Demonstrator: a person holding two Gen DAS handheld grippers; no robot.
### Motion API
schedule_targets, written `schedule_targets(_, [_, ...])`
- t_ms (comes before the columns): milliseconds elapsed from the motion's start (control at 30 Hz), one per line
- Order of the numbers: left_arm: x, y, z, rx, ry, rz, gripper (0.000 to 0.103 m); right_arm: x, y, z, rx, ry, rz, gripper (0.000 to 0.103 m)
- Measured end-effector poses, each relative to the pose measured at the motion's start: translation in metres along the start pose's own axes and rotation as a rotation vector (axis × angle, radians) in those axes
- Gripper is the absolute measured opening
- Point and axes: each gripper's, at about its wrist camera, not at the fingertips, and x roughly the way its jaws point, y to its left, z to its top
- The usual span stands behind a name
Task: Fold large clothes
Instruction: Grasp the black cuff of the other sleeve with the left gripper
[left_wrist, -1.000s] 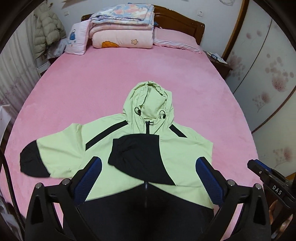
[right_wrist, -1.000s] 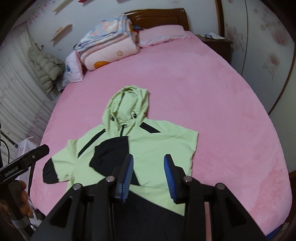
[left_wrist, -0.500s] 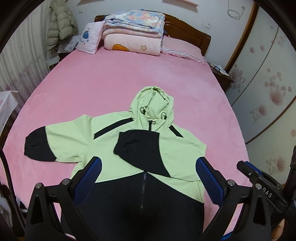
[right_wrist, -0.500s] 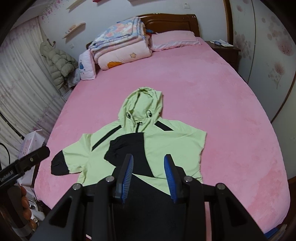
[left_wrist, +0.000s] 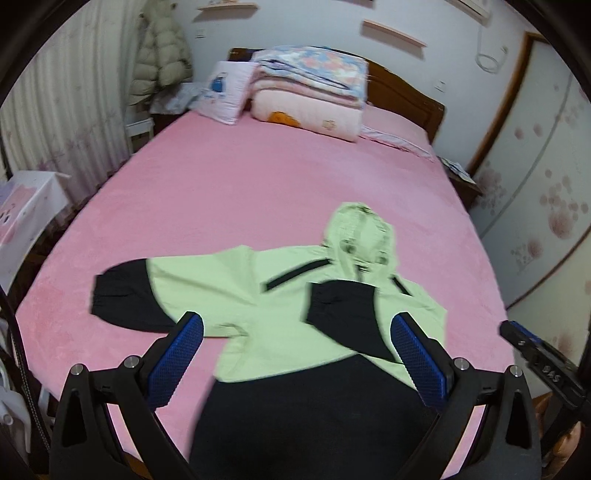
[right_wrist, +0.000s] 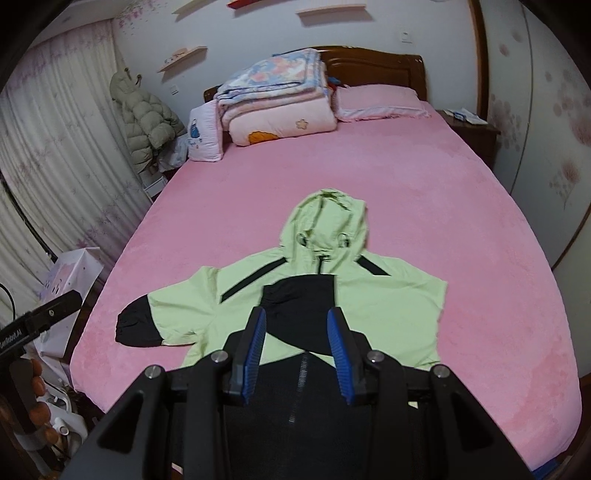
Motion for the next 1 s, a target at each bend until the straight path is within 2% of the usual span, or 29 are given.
schedule_targets(67, [0.003, 0.040, 0.005, -0.008, 0.012, 0.022, 0.101, 0.007, 0.032, 0.001, 0.000, -0.004, -0.006, 0.035])
schedule_targets(233, [0.022, 0.151, 0.012, -0.097, 0.053, 0.020, 0.101, 0.038, 0.111, 0.000, 0.006, 0.016, -0.020, 0.035])
schedule_targets(367, [0.055, 0.239, 0.002, -0.222, 0.083, 0.022, 0.101, 0.084, 0.177, -0.003, -0.021, 0.069, -0.027, 0.035])
schedule_targets(533, [0.108, 0.332, -0.023, -0.390, 0.191, 0.071, 0.101, 0.144, 0.243, -0.006, -0.069, 0.138, -0.023, 0.035])
schedule_targets(700, [0.174, 0.398, -0.052, -0.521, 0.246, 0.069, 0.101, 0.204, 0.296, -0.018, -0.138, 0.220, 0.006, 0.035])
schedule_targets(767, [0.201, 0.420, -0.062, -0.586, 0.246, 0.059, 0.100, 0.227, 0.310, -0.023, -0.161, 0.253, 0.013, 0.035])
schedule_targets(867, [0.244, 0.455, -0.080, -0.697, 0.260, 0.053, 0.098, 0.252, 0.322, -0.027, -0.180, 0.287, 0.011, 0.035])
schedule_targets(1000, [0.285, 0.482, -0.102, -0.821, 0.274, 0.058, 0.092, 0.276, 0.330, -0.029, -0.173, 0.314, 0.016, 0.035])
